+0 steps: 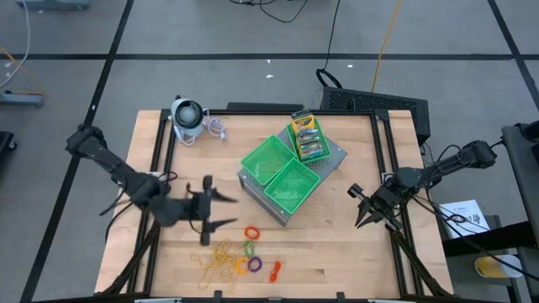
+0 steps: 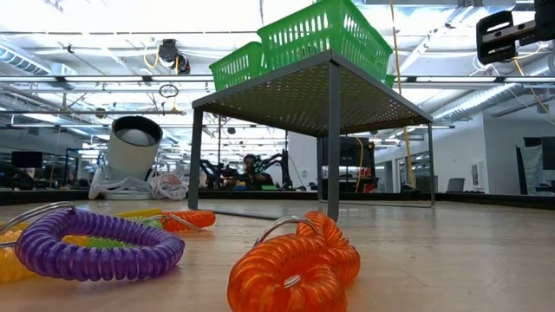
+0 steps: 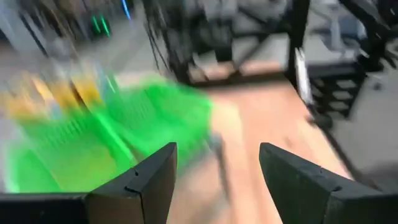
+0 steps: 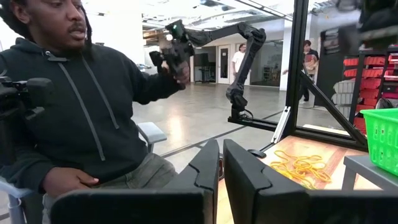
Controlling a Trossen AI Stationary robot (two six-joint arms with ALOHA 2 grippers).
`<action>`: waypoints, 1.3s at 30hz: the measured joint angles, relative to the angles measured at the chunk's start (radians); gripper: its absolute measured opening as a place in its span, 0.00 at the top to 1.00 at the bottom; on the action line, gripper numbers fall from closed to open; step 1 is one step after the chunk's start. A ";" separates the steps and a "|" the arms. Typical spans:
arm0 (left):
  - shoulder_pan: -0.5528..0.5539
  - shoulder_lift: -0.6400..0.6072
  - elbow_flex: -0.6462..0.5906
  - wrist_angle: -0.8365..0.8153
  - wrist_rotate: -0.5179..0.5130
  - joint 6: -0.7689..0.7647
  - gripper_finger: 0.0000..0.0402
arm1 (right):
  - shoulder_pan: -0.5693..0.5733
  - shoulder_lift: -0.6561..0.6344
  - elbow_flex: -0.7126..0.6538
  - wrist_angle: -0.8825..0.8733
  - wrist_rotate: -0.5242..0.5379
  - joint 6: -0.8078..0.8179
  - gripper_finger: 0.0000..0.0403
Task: Pick & Place Office Desk Supplies
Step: Put the yellow rubber band into the top left green bin on the shelf
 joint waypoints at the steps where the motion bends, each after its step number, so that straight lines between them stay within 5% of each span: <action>1: -0.022 0.007 0.000 -0.055 -0.002 -0.092 0.40 | 0.000 0.000 0.000 0.000 0.000 0.000 0.97; 11: -0.146 0.161 0.000 -0.417 0.058 -0.879 0.40 | 0.000 0.000 0.000 0.000 0.000 0.000 0.97; 26: -0.168 0.447 -0.001 -0.448 0.441 -1.229 0.40 | 0.000 0.000 0.000 0.000 0.000 0.000 0.97; 39: -0.123 0.499 -0.001 -0.449 0.513 -1.631 0.40 | 0.000 0.000 0.000 0.000 0.000 0.000 0.97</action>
